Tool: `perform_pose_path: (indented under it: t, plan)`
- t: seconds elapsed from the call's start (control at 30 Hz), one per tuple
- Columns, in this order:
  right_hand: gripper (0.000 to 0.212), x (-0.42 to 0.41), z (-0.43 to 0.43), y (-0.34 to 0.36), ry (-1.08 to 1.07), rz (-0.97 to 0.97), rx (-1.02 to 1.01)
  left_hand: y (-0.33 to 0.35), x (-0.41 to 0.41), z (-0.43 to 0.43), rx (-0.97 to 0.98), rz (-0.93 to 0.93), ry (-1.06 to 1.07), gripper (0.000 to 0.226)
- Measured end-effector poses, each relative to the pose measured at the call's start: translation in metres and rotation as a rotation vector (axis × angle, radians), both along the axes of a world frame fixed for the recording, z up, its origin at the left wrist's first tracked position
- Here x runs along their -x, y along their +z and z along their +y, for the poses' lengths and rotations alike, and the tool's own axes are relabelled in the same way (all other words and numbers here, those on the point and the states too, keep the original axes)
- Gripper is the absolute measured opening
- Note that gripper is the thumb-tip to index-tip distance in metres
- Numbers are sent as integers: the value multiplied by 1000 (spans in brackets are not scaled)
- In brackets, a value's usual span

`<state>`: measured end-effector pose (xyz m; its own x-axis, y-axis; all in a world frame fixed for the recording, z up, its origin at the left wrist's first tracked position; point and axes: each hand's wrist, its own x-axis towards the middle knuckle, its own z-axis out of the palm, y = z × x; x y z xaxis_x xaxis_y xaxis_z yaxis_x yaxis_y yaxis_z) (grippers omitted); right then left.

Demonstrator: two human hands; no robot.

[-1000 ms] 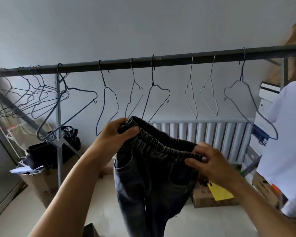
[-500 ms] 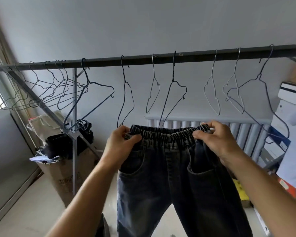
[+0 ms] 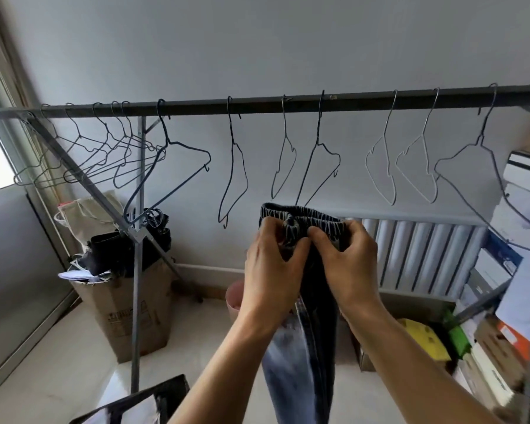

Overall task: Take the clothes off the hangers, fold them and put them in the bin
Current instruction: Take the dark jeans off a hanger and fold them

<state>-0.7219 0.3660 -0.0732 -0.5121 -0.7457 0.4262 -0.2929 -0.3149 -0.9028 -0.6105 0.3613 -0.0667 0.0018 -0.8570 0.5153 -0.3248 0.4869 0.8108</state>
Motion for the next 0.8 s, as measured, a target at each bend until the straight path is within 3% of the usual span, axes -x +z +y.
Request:
perform_pose_path:
  t: [0.1, 0.27, 0.43, 0.53, 0.6, 0.67, 0.73, 0.8]
  plan:
    - [25, -7, 5, 6, 120, -93, 38, 2, -2, 1, -2, 7, -80, 15]
    - [39, -12, 10, 12, 322, -115, 43, 7, -11, 4, -51, 51, -237, 53]
    - [23, -9, 2, 14, 314, -160, 39, 8, -32, -2, 15, 2, -118, 30]
    - [20, -1, -2, 19, 385, -235, 31, 4, -49, -12, -93, 3, 56, 67]
    - [22, 4, -3, 25, 448, -298, 25, 3, -61, -15, -278, 63, -108, 78]
    - [28, 8, -4, 31, 529, -351, 23, 3, -69, -16, -410, 118, -320, 57]
    - [39, 10, -4, 34, 593, -387, 33, 6, -74, -15, -443, 124, -340, 24]
    - [41, 13, -5, 33, 620, -396, 38, 9, -76, -14, -450, 183, -333, 13]
